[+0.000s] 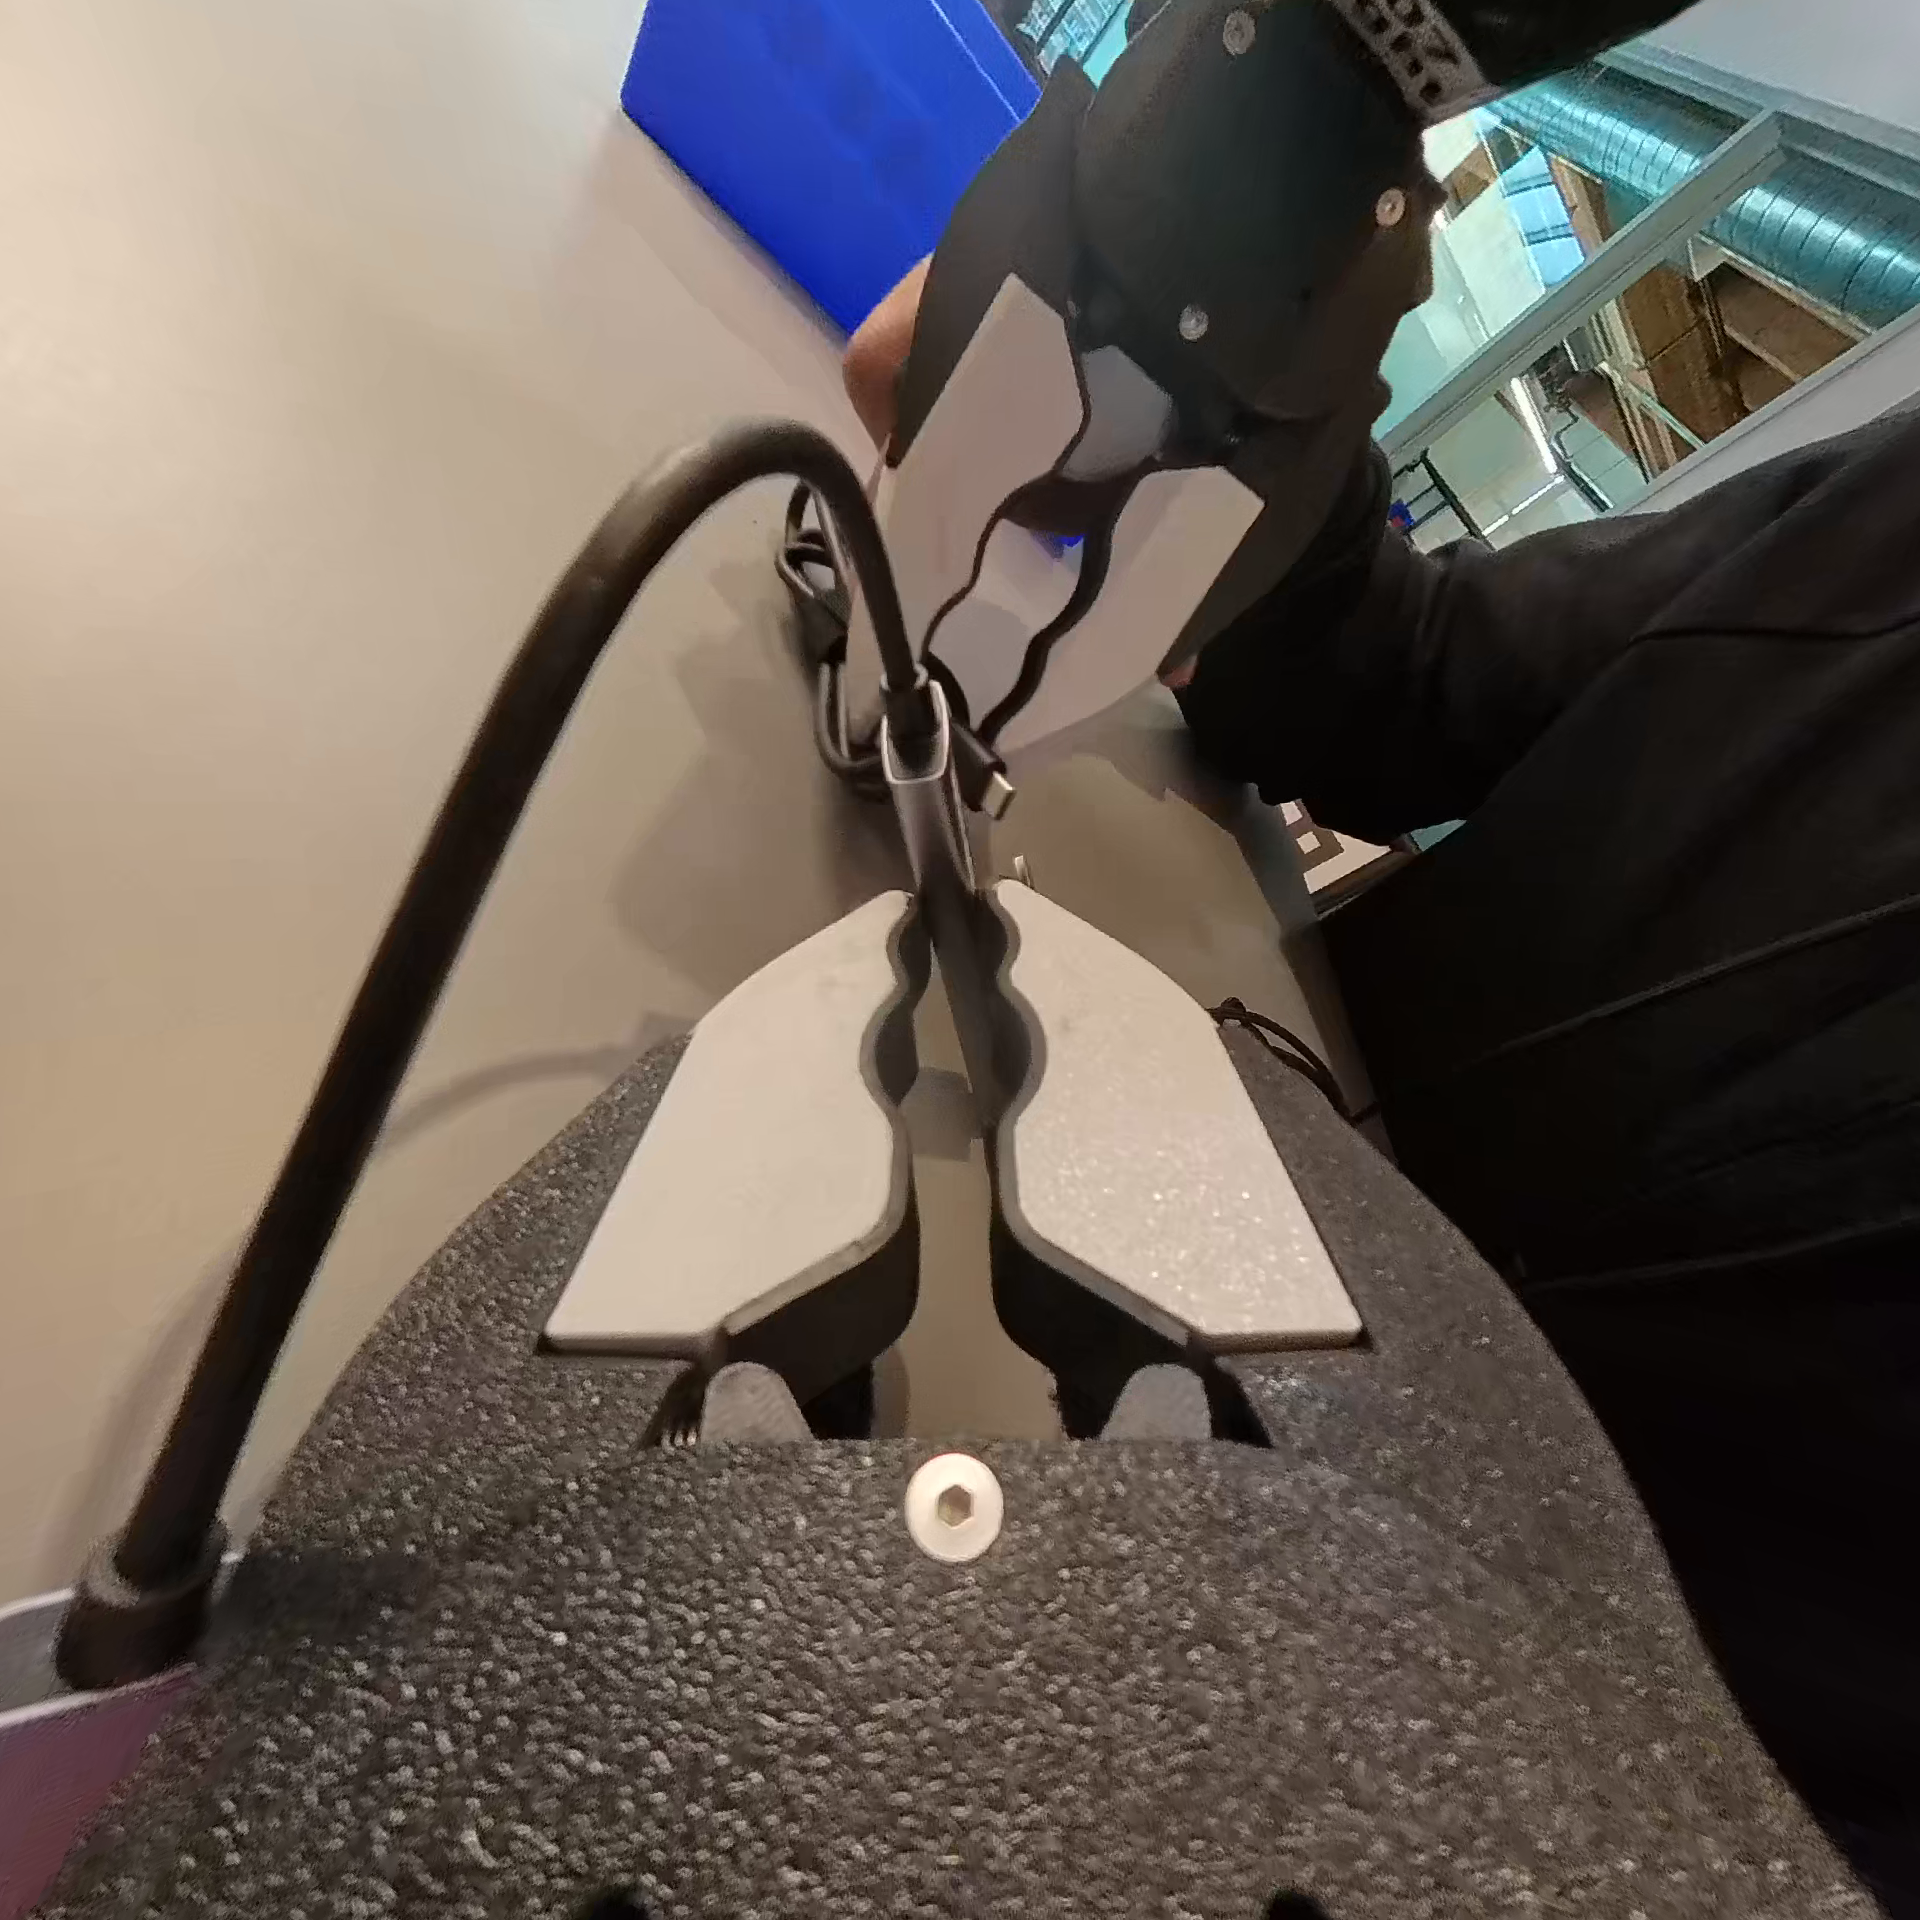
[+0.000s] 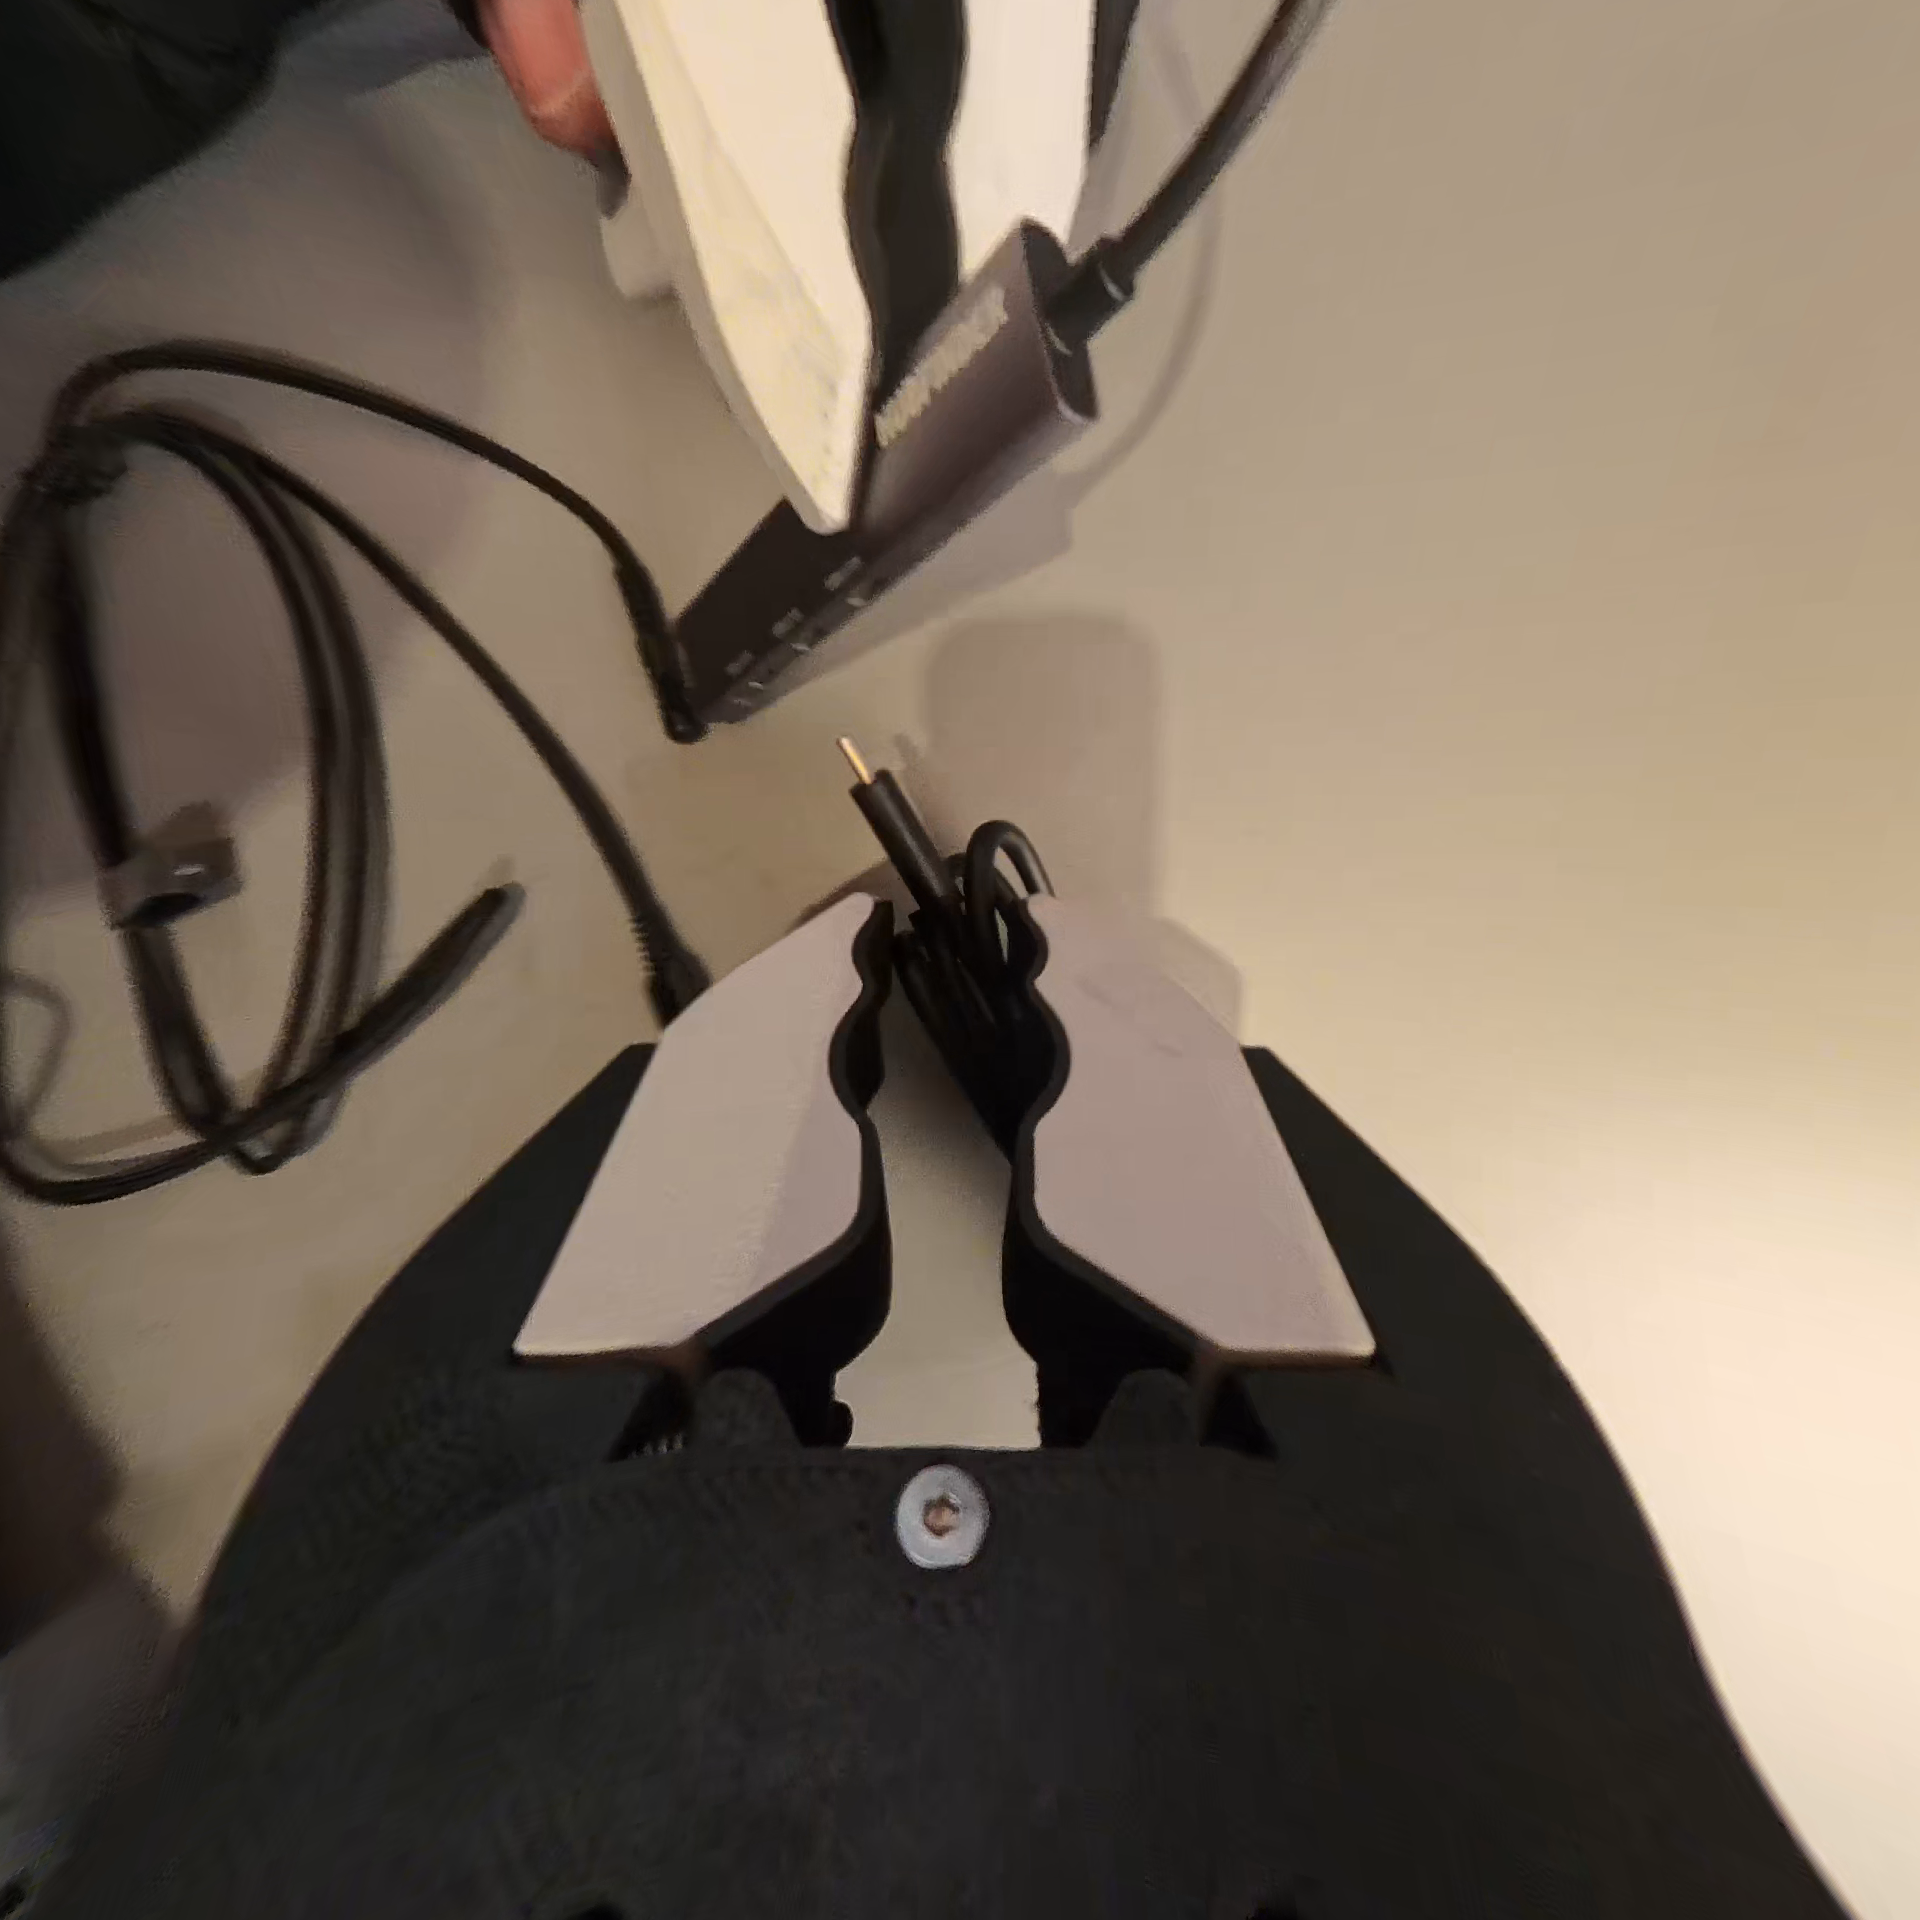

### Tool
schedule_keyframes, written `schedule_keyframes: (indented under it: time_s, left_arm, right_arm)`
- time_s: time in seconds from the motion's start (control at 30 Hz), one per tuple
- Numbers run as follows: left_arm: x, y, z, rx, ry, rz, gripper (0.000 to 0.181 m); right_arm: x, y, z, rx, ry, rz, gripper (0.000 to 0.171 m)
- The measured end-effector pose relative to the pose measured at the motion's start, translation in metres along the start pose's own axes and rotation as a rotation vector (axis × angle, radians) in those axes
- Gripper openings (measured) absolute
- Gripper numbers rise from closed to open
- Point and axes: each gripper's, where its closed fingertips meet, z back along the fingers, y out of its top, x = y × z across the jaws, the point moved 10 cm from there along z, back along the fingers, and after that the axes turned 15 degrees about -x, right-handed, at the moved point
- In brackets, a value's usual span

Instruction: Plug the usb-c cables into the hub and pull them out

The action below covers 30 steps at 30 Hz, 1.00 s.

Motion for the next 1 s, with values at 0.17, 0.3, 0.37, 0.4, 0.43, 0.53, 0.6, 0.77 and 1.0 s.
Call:
schedule_keyframes:
  time_s: [0.17,0.3,0.37,0.4,0.43,0.53,0.6,0.77,1.0]
  left_arm:
    - [0.007,0.005,-0.011,-0.03,-0.021,-0.076,0.01]
    - [0.012,0.007,-0.013,-0.022,-0.018,-0.136,0.01]
    - [0.013,0.009,-0.014,-0.024,0.0,-0.142,0.01]
    - [0.013,0.009,-0.016,-0.028,0.011,-0.146,0.01]
    - [0.013,0.01,-0.017,-0.03,0.016,-0.155,0.01]
    - [0.015,0.011,-0.018,-0.032,0.035,-0.177,0.01]
    - [0.016,0.011,-0.017,-0.035,0.059,-0.194,0.011]
    - [0.021,0.011,-0.015,-0.041,0.113,-0.272,0.011]
    - [0.022,0.011,-0.016,-0.047,0.142,-0.291,0.012]
  right_arm:
    - [-0.006,0.005,0.003,0.014,0.088,-0.053,0.02]
    - [-0.001,0.002,0.0,-0.021,0.074,-0.105,0.019]
    - [-0.004,0.003,-0.002,-0.041,0.062,-0.094,0.018]
    - [-0.006,0.004,-0.003,-0.05,0.06,-0.087,0.018]
    - [-0.007,0.005,-0.004,-0.057,0.057,-0.082,0.018]
    - [-0.008,0.005,-0.006,-0.071,0.048,-0.084,0.018]
    - [-0.007,0.004,-0.006,-0.072,0.053,-0.087,0.018]
    - [-0.006,0.004,-0.007,-0.07,0.066,-0.093,0.018]
    - [-0.005,0.005,-0.008,-0.038,0.108,-0.09,0.018]
